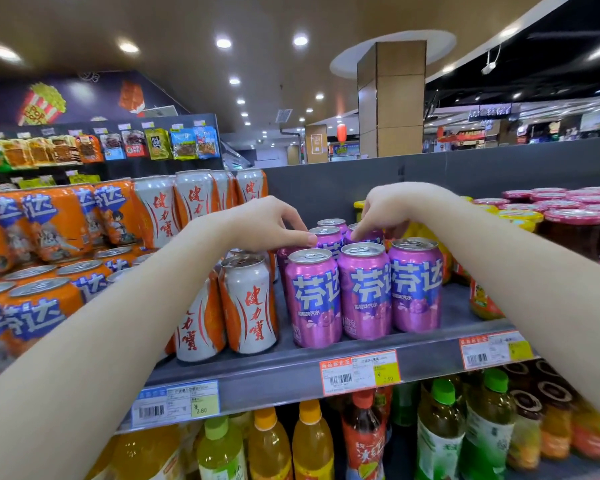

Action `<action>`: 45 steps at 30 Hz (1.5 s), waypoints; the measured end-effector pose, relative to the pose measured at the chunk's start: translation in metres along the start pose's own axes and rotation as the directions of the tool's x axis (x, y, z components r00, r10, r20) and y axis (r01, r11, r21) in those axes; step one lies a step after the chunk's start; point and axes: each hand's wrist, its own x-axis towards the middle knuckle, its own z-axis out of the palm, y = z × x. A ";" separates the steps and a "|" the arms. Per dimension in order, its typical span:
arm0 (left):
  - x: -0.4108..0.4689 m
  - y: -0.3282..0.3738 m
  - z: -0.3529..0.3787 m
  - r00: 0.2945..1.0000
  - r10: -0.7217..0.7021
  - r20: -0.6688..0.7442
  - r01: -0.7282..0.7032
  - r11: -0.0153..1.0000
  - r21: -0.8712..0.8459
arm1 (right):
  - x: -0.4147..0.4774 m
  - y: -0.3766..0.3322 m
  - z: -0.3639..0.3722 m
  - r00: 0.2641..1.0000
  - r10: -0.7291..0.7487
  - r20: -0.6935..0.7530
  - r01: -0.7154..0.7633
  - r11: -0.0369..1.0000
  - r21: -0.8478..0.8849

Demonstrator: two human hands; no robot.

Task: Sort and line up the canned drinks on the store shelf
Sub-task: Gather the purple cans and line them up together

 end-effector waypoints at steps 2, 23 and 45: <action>0.001 0.001 0.001 1.000 0.002 -0.002 -0.002 1.000 0.019 | 0.004 0.007 0.001 1.000 -0.010 0.003 0.009 0.998 0.066; -0.004 -0.006 -0.012 0.992 0.036 0.122 -0.041 0.998 0.038 | -0.017 -0.002 -0.005 0.967 -0.204 0.153 0.142 0.930 0.340; -0.013 -0.004 -0.013 0.987 0.041 -0.153 -0.037 0.999 0.028 | 0.032 -0.052 0.001 0.970 -0.212 0.116 0.215 0.976 -0.017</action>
